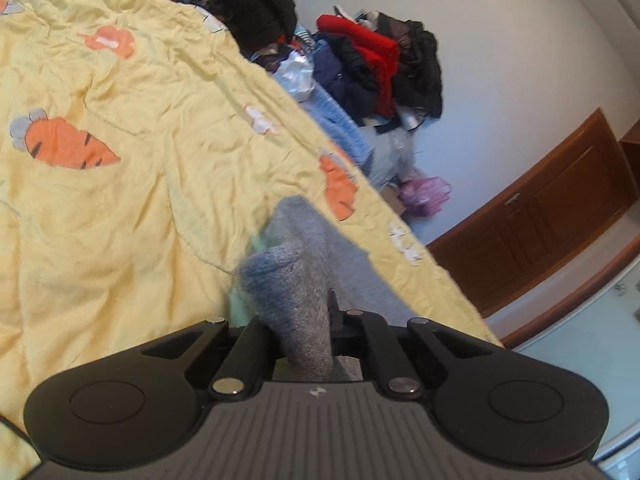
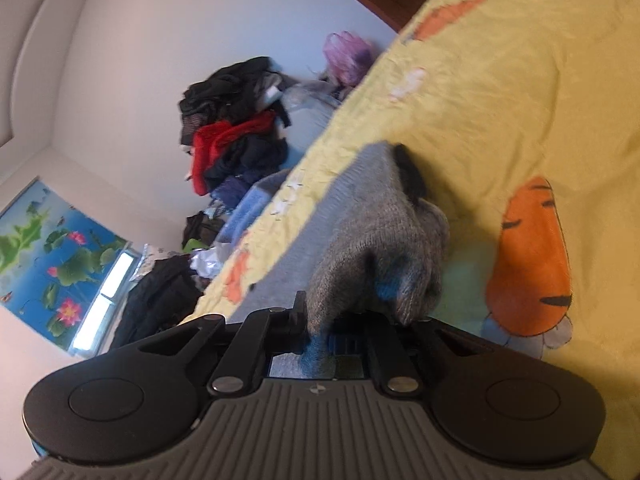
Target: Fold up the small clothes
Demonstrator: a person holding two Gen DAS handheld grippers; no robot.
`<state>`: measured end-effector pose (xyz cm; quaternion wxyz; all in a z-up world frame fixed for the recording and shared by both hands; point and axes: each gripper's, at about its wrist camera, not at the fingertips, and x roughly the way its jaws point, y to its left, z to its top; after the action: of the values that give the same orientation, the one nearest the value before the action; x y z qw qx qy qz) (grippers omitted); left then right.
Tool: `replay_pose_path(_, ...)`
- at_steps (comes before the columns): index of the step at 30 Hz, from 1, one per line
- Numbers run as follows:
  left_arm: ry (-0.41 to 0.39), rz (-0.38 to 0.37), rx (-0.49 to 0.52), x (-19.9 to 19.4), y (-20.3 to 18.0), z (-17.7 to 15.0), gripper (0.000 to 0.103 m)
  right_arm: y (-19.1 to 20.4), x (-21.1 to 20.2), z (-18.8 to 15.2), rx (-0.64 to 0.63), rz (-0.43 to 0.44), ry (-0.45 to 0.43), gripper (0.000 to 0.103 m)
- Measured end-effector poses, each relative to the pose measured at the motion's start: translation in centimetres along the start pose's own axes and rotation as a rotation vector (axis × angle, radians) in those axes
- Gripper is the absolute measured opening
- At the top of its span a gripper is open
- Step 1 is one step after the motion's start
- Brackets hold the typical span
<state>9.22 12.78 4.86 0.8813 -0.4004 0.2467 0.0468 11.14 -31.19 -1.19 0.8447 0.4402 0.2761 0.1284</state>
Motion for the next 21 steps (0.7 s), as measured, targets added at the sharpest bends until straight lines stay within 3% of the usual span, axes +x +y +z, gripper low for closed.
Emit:
replay_pose_path(4, 0.009, -0.024, 0.005, -4.5, 1.2, -0.3, 0.005, 1.0, -3.3, -0.9, -0.013, 0.076, 0.043, 0.018)
replay_pose_path(8, 0.045, 0.013, 0.017, -9.4, 4.5, -2.2, 0.005, 0.4, -8.0, -3.9, 0.016, 0.111, 0.128, 0.018)
replay_pose_path(13, 0.150, 0.098, 0.088, -11.3, 8.3, -5.3, 0.007, -1.6, -12.2, -8.4, 0.006, 0.023, 0.225, 0.024)
replay_pose_path(14, 0.166, 0.104, 0.122, -11.3, 8.5, -5.5, 0.009, -1.7, -12.6, -9.0, -0.020, -0.004, 0.239, 0.032)
replay_pose_path(15, 0.175, 0.109, 0.166, -11.6, 8.3, -5.4, 0.009, -1.6, -13.1, -9.3, -0.052, -0.034, 0.239, 0.052)
replay_pose_path(17, 0.136, 0.124, 0.272, -13.0, 7.4, -4.9, 0.020, -0.7, -14.6, -9.0, -0.144, -0.085, 0.190, 0.073)
replay_pose_path(18, 0.097, 0.135, 0.329, -14.0, 6.8, -4.5, 0.024, -0.2, -15.4, -8.5, -0.194, -0.088, 0.150, 0.074)
replay_pose_path(21, -0.093, 0.183, 0.469, -16.9, 5.3, -3.1, 0.054, 1.3, -16.6, -5.9, -0.318, -0.116, 0.058, 0.081)
